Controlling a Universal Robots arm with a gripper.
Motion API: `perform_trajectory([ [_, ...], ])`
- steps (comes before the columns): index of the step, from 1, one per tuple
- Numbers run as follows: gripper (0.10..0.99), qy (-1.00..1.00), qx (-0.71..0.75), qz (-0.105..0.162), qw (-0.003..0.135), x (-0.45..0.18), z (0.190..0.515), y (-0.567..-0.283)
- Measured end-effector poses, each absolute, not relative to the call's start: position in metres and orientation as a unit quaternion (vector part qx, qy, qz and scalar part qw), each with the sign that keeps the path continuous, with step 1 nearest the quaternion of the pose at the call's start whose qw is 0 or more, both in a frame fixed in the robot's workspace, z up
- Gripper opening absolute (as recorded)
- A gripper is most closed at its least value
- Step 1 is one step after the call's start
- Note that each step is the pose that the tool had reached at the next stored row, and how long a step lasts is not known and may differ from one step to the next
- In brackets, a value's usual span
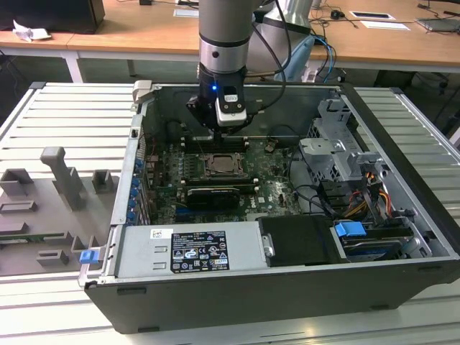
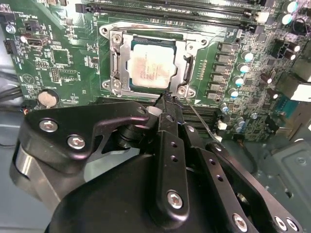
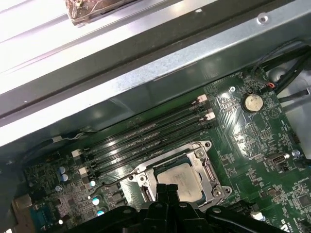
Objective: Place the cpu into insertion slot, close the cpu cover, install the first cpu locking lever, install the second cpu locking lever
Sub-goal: 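Install the first cpu locking lever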
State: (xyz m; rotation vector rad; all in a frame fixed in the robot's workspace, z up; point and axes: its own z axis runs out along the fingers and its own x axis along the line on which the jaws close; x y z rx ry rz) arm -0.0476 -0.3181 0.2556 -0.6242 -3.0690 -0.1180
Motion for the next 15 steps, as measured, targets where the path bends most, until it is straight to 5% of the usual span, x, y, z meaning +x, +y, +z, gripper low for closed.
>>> perform_trajectory([
  [15, 0.106, -0.988, -0.147, -0.037, 0.006, -0.0476, 0.2556, -0.3181],
])
